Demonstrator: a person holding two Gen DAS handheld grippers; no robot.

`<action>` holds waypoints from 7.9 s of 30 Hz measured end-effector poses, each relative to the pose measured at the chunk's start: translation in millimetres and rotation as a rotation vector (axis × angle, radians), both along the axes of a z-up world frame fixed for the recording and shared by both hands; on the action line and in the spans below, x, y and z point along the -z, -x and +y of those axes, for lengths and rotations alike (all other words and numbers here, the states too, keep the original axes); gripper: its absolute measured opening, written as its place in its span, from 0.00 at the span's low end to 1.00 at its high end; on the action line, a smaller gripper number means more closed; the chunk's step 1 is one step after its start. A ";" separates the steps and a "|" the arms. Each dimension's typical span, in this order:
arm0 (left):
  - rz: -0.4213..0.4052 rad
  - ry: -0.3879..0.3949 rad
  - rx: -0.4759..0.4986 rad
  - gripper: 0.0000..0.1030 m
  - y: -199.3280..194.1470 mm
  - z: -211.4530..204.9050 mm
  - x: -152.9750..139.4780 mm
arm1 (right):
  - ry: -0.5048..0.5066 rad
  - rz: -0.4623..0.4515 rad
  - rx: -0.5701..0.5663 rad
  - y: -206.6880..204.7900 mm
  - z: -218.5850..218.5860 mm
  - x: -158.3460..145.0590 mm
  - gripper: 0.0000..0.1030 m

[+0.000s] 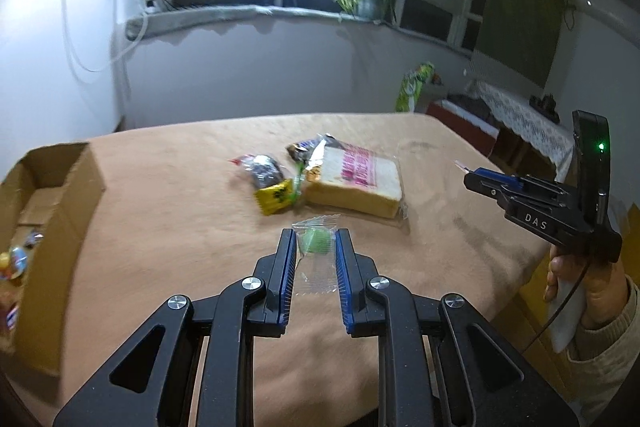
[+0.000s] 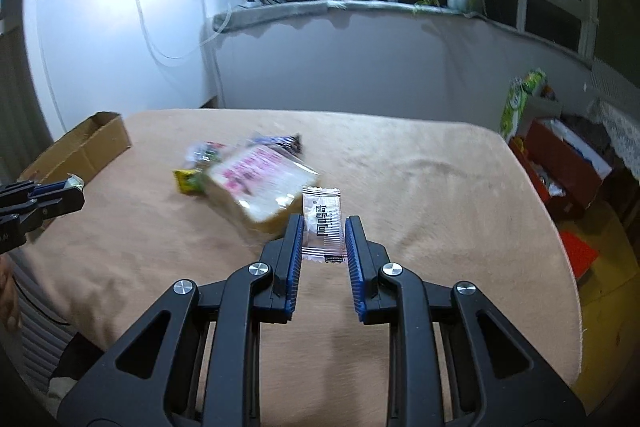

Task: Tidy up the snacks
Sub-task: 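Carry both candies to the box and open both tools to release them, then move both tools back to the sliced bread bag, then grasp the sliced bread bag with the left tool and lift it, then carry the bread bag to the box and open the left tool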

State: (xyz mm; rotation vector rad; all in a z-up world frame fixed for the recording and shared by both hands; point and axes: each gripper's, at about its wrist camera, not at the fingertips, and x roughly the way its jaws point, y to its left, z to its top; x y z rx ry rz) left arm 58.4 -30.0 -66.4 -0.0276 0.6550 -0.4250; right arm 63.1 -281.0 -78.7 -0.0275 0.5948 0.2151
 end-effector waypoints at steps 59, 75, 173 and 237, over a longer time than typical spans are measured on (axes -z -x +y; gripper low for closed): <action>-0.028 -0.042 -0.488 0.83 -8.6 235.5 21.1 | 0.019 -0.046 -0.501 -67.8 330.4 -6.4 0.66; -0.086 -0.067 -0.433 0.83 19.0 178.0 -15.8 | -0.017 -0.060 -0.388 -25.1 227.2 -15.1 0.68; 0.135 0.138 0.332 0.84 -67.6 -41.6 -25.7 | -0.090 -0.079 -0.236 24.8 56.0 -5.7 0.51; 0.002 0.167 -0.437 0.84 44.6 313.0 14.0 | 0.235 0.007 -0.775 47.9 392.1 27.4 0.64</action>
